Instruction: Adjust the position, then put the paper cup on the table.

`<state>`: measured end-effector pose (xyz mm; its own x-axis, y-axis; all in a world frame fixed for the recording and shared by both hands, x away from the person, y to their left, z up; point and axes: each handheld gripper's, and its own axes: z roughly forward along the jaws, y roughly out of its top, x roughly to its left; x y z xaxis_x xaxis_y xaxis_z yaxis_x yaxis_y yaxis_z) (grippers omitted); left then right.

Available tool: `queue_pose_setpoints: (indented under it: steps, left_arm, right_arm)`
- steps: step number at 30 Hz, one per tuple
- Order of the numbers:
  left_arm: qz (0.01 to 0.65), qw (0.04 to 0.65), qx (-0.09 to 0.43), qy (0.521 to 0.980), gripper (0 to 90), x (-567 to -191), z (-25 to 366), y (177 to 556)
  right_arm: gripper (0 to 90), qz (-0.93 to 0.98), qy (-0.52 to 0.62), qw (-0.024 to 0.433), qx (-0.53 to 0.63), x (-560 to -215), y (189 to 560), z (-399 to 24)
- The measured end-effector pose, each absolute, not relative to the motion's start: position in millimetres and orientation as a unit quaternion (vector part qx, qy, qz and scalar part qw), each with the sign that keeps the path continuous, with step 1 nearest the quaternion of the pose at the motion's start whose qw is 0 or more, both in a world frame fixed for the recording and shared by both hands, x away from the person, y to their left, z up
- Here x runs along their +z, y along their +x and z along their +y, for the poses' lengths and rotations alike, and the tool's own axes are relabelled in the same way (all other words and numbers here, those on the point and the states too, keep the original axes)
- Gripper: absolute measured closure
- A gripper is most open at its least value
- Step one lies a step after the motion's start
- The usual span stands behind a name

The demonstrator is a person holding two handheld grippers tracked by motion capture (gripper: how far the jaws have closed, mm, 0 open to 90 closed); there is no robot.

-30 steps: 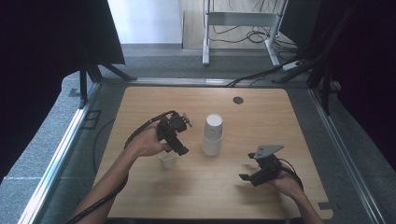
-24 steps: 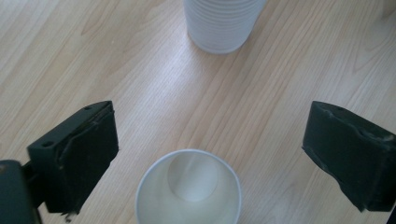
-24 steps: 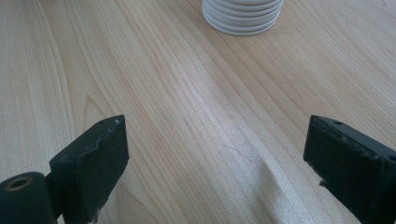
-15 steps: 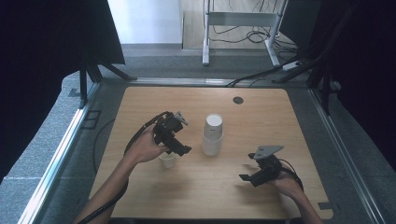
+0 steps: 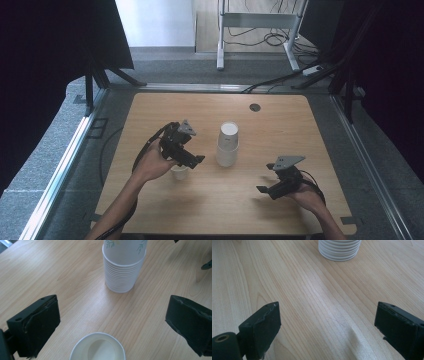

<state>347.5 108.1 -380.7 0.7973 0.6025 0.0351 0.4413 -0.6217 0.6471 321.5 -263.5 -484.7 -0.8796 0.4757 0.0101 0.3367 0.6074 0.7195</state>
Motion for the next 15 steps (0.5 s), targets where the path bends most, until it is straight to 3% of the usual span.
queue_pose_setpoints:
  steps: [15]
  left_arm:
    - [0.315, 0.383, 0.155, 0.854, 0.0, -393.8, 126.1, 327.2]
  right_arm:
    - [6.8, 0.882, 0.236, 0.098, 0.396, -480.3, 320.4, -266.3]
